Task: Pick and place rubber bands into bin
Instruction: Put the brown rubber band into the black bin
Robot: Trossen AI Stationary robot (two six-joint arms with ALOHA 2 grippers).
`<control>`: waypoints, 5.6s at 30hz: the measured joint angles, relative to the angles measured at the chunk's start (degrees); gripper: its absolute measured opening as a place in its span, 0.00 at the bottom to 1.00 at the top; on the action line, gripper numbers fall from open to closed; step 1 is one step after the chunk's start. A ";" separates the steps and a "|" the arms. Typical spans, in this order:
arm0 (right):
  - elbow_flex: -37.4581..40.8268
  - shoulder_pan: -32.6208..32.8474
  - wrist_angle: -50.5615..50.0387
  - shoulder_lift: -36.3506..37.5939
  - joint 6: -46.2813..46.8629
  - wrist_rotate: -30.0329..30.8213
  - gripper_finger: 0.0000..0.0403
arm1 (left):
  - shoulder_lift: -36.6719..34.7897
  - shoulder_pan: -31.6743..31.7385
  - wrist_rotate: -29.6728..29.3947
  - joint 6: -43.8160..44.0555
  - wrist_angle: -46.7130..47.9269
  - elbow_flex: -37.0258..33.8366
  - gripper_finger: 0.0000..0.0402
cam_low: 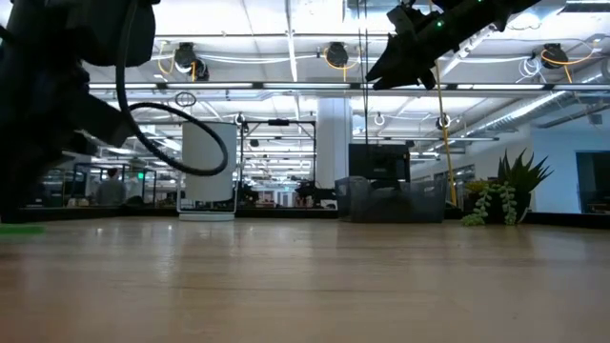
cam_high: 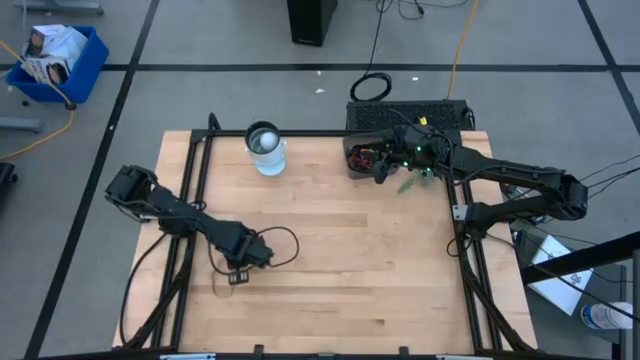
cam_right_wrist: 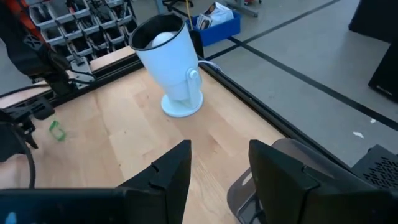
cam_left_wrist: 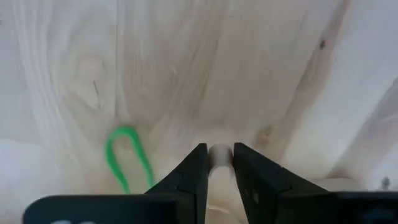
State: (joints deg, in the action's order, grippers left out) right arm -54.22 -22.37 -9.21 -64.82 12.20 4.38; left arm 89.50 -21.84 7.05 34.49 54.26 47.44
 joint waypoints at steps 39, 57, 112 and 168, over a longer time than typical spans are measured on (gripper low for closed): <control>0.00 1.77 8.50 -0.02 -0.89 -29.45 0.39 | -15.88 11.29 -3.03 12.87 -52.34 0.26 0.02; -0.02 15.75 18.24 -1.15 -5.83 -17.70 0.39 | -16.37 19.73 -11.39 -19.51 -77.33 0.24 0.03; -0.02 20.24 35.54 -19.34 -1.73 -12.11 0.01 | -16.33 19.94 -11.19 -21.87 -76.19 0.24 0.28; 0.00 -4.52 10.96 -7.02 -11.58 7.52 0.01 | -16.33 19.36 -10.09 -11.51 -27.93 0.22 0.56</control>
State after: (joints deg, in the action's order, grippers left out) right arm -54.22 -26.89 1.74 -71.84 0.63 11.90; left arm 73.17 -2.48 -3.04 22.98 26.33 47.66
